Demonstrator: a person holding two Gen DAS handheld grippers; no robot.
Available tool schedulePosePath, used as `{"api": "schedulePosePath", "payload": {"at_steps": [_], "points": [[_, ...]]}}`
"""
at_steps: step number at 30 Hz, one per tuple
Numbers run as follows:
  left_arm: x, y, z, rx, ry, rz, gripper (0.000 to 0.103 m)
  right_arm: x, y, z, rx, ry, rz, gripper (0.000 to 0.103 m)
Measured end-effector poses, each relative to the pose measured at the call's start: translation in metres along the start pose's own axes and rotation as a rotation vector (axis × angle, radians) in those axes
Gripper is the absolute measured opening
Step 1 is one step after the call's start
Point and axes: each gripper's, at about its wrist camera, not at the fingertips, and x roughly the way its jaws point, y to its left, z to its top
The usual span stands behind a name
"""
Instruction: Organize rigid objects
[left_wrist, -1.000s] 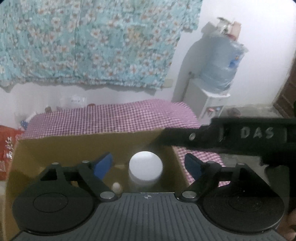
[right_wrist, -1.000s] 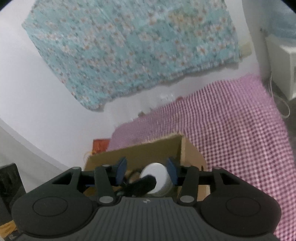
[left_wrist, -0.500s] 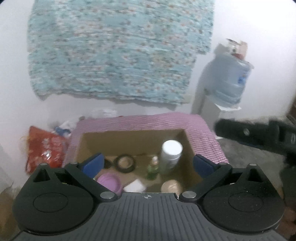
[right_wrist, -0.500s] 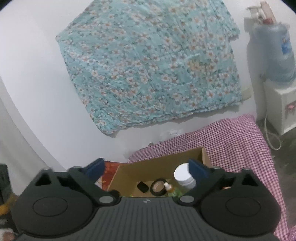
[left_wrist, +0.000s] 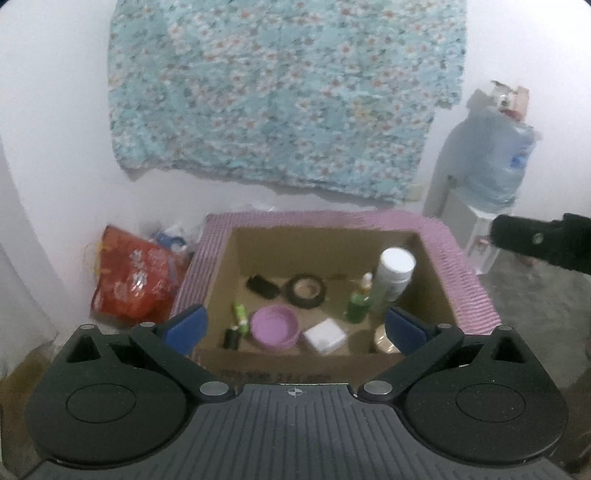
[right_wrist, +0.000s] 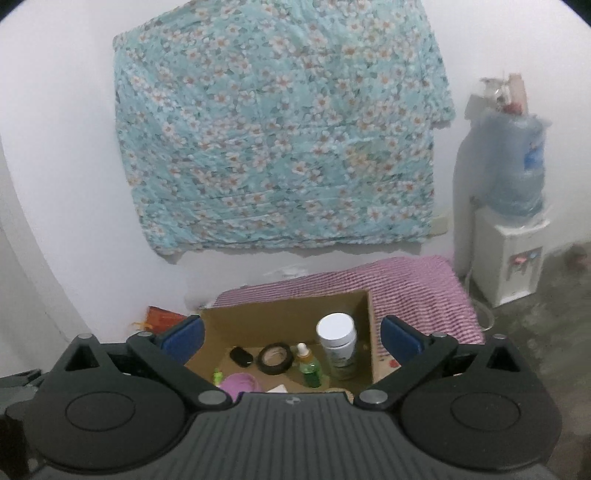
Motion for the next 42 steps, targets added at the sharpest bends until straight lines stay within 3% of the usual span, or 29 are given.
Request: {"api": "schedulePosePath", "payload": {"at_steps": [5,9,15,25,42], "points": [[0.012,0.017,-0.006,-0.067,0.066,-0.03,0.103,-0.001,0.014,-0.011,-0.059,0.0,-0.111,0.103],[0.031,0.028,-0.012,-0.088,0.138,0.001,0.103,0.008,0.014,-0.023,-0.087,0.053,-0.167,0.103],[0.05,0.032,-0.021,-0.075,0.205,0.05,0.103,0.031,0.009,-0.043,-0.066,0.168,-0.167,0.103],[0.06,0.014,-0.023,0.027,0.219,0.093,0.103,0.068,0.015,-0.071,-0.062,0.309,-0.149,0.103],[0.065,0.006,-0.023,0.061,0.212,0.105,0.103,0.077,0.004,-0.075,-0.049,0.341,-0.18,0.103]]}}
